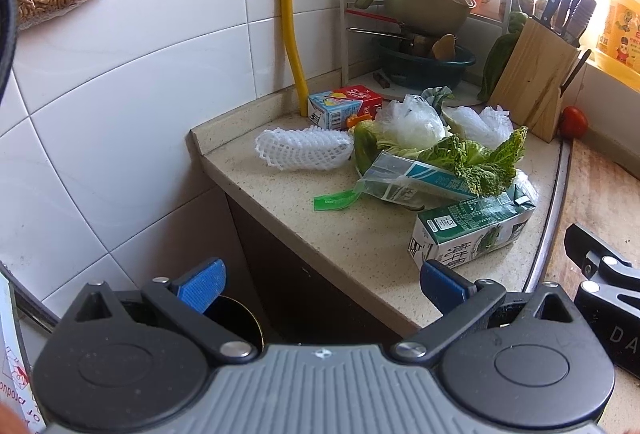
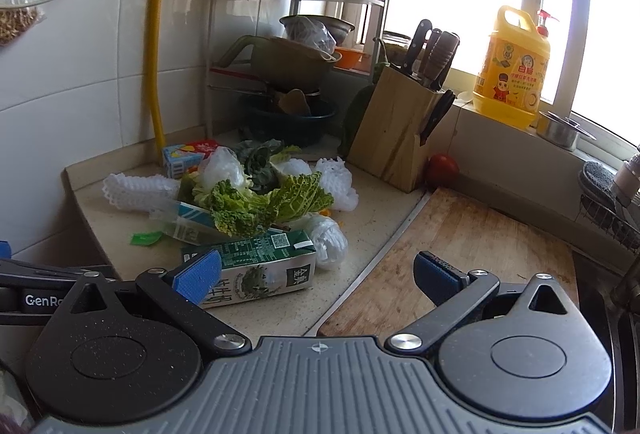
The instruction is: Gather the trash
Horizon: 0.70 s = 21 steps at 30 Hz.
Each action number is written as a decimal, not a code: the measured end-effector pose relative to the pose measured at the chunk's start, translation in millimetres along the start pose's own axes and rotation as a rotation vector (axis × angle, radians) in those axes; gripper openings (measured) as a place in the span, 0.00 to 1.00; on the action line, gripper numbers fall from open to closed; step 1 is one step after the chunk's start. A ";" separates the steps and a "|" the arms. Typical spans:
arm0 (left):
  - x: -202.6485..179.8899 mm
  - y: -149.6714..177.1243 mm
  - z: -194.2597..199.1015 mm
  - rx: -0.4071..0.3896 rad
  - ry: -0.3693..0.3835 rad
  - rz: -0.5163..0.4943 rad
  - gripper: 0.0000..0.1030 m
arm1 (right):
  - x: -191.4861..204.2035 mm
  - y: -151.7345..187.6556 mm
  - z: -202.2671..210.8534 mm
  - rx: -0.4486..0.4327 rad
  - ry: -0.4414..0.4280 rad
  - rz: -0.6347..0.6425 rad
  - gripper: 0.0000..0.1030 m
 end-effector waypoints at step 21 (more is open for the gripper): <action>4.7 -1.8 -2.5 0.012 -0.030 0.007 1.00 | 5.3 -4.8 -7.2 -0.007 -0.053 0.018 1.00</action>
Point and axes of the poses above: each gripper's, at about its wrist camera, not at the fingertips, and z roughly against the way its jaws point, x to its left, y to its underside, the point moved 2 cm from there along -z, roughly the way its jaws point, and after that the axes turned 10 degrees about x, right-handed, at the moved point
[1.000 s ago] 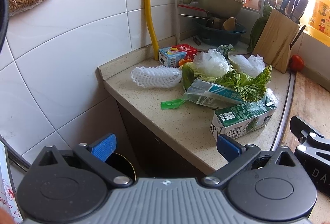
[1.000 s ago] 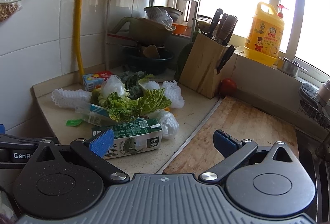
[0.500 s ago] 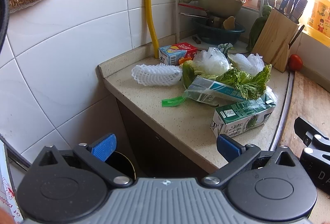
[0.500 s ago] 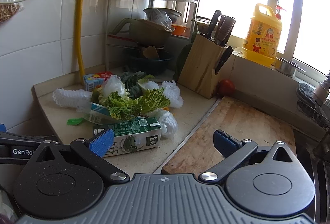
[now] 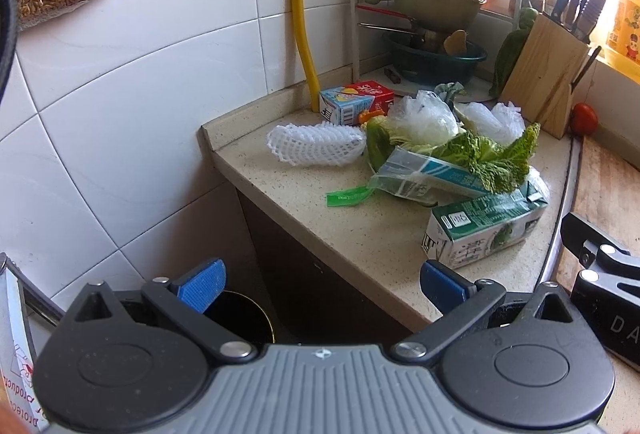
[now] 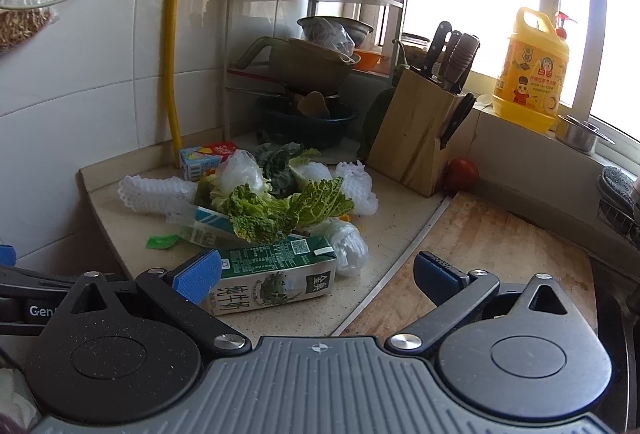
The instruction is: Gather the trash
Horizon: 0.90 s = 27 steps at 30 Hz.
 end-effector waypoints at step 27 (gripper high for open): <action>-4.5 -69.4 -70.5 0.030 0.008 -0.027 1.00 | 0.6 -65.4 -89.7 0.022 -0.049 0.073 1.00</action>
Point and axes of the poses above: each gripper's, at about its wrist camera, not at the fingertips, and z roughly against the way its jaws point, x to its left, y to its underside, the point moved 2 cm from there along -z, roughly the way its jaws point, and after that the axes turned 10 degrees about x, right-handed, at the moved point
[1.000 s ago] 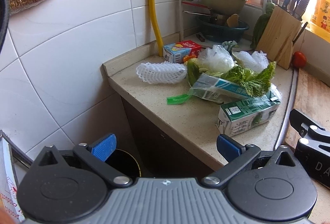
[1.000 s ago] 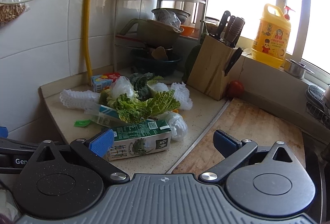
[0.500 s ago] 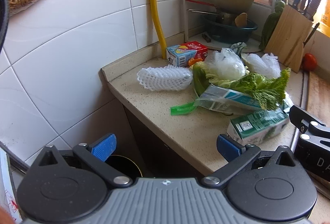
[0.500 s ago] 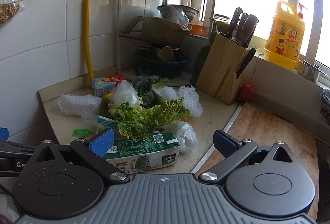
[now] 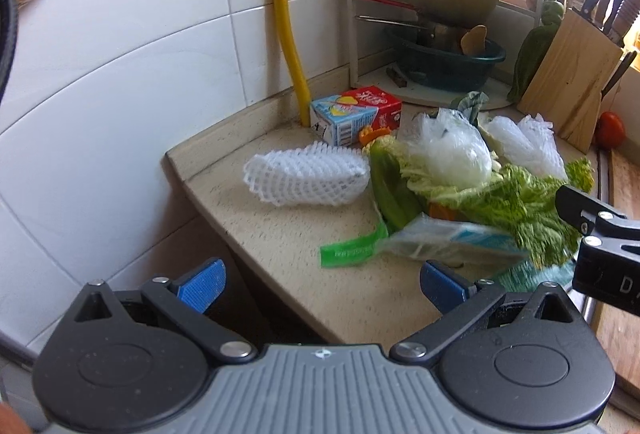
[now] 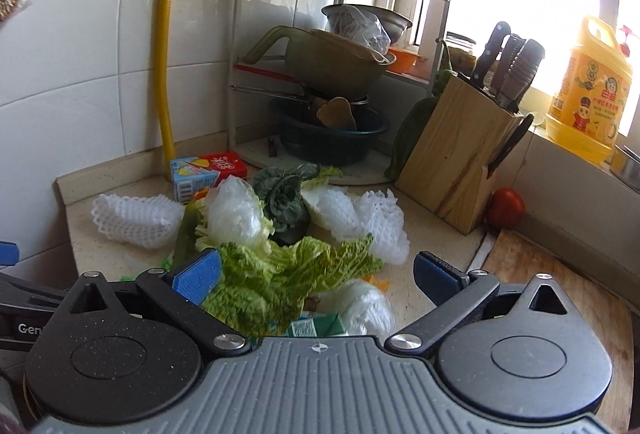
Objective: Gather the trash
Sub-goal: 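Reach the right tool to the clear plastic bag while the left tool reaches the white foam net, then close the right gripper on the plastic bag while the left gripper closes on the foam net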
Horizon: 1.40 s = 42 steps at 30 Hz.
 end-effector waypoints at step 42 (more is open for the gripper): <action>25.7 -84.1 -136.7 0.144 0.135 -0.059 0.94 | 23.5 -50.1 -129.6 0.229 -0.367 0.176 0.48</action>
Point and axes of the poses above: each gripper's, at about its wrist camera, not at the fingertips, and z roughly against the way its jaws point, x to its left, y to its underside, the point moved 2 cm from there along -z, roughly the way its jaws point, and after that the axes turned 10 degrees about x, right-handed, at the moved point
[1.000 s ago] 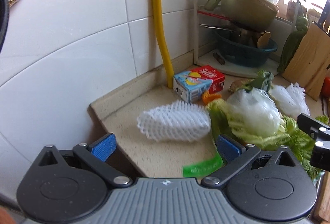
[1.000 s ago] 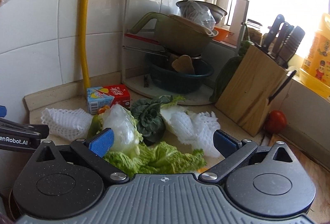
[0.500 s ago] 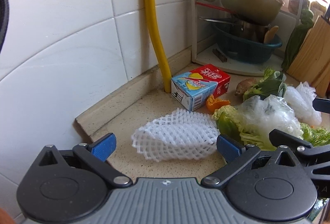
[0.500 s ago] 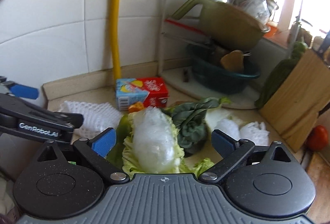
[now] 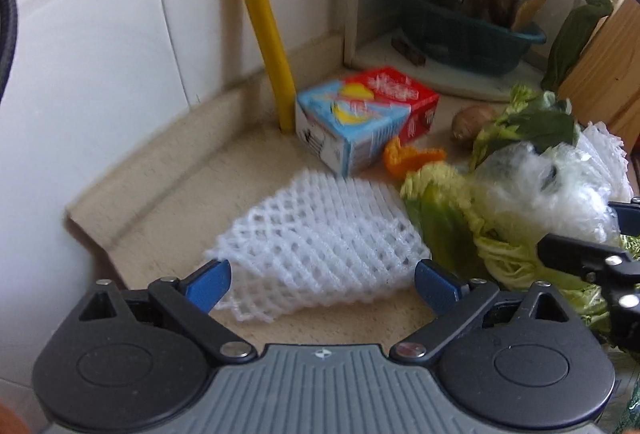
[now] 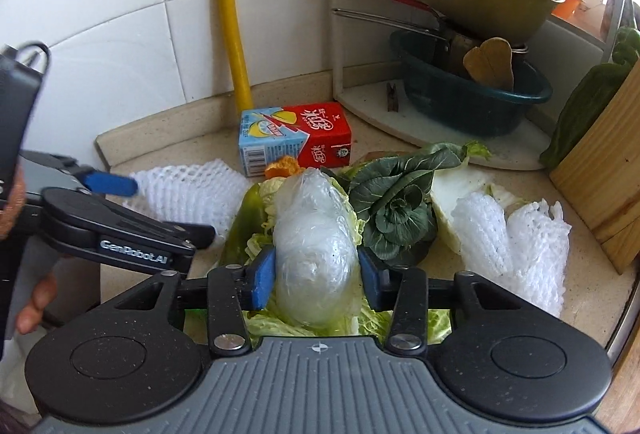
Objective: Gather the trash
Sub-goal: 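Close the right gripper on the plastic bag while the left gripper closes on the foam net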
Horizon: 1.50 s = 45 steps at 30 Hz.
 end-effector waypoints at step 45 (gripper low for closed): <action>27.9 -1.6 1.7 0.007 0.110 0.049 0.46 | -27.8 9.4 19.8 0.008 -0.134 -0.112 0.45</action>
Point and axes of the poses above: each gripper's, at about its wrist camera, not at the fingertips, and z roughly against the way its jaws point, x to its left, y to its underside, the point moved 2 cm from there along -z, roughly the way its jaws point, and after that the axes turned 10 degrees about x, right-handed, at the moved point
